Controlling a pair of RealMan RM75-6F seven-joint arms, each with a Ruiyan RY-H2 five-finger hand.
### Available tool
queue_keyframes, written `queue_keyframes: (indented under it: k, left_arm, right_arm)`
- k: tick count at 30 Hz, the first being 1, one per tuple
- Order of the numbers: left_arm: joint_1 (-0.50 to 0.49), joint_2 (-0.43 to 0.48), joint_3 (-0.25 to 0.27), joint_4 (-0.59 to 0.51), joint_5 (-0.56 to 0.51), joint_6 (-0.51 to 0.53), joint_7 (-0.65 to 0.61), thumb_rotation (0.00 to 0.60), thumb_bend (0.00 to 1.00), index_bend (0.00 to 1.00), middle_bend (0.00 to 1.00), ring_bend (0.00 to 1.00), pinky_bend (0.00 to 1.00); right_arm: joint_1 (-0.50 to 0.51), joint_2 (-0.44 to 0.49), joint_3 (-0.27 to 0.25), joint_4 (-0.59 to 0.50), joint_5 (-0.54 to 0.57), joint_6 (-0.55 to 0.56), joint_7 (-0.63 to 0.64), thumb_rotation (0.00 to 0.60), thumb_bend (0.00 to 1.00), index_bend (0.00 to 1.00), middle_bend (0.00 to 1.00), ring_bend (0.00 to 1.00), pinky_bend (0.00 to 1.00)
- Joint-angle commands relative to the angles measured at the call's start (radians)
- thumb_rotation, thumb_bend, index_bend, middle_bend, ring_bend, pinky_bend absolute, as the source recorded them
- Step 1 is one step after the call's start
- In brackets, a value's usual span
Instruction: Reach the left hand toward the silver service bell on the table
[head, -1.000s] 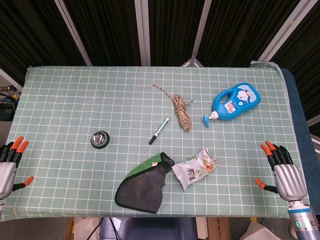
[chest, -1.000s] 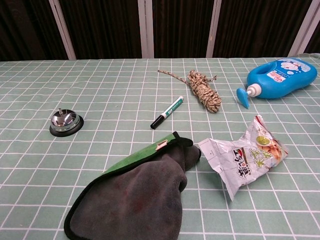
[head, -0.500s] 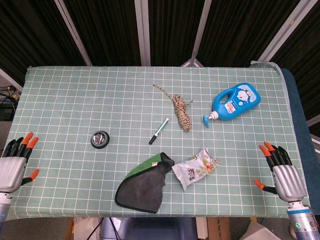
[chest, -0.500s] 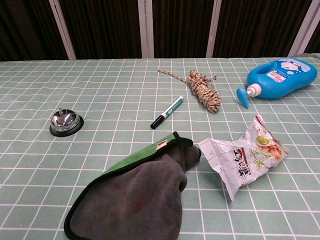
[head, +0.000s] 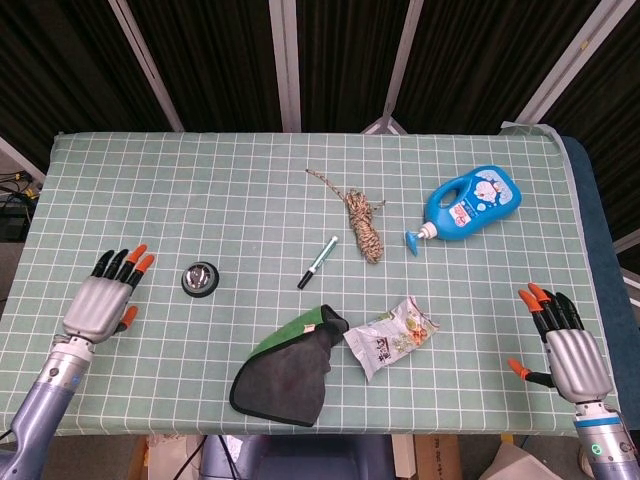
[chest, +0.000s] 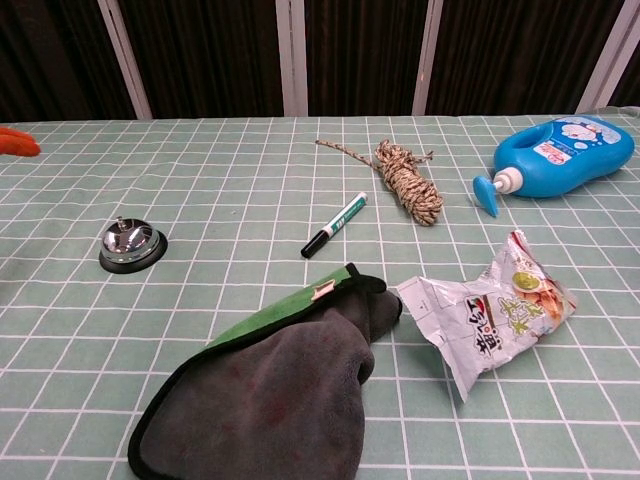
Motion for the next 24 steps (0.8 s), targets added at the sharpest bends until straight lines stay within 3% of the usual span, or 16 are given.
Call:
queue_keyframes:
  k: [1, 11, 24]
  left_arm:
    - [-0.054, -0.041, -0.020, -0.005, -0.075, -0.052, 0.064, 0.600, 0.51, 0.00, 0.00, 0.00, 0.00]
    - [-0.145, -0.134, -0.018, 0.039, -0.221, -0.094, 0.211, 0.600, 0.55, 0.00, 0.00, 0.00, 0.00]
    - [-0.184, -0.218, 0.032, 0.118, -0.280, -0.098, 0.240, 0.600, 0.59, 0.00, 0.00, 0.00, 0.00]
  right_arm:
    - [0.001, 0.001, 0.001, 0.001, 0.000, -0.002, 0.005, 0.600, 0.22, 0.00, 0.00, 0.00, 0.00]
    - [0.004, 0.003, 0.001, 0.001, 0.000, -0.006, 0.020, 0.600, 0.22, 0.00, 0.00, 0.00, 0.00]
    - [0.004, 0.003, -0.002, 0.001, -0.004, -0.005, 0.027, 0.600, 0.22, 0.00, 0.00, 0.00, 0.00]
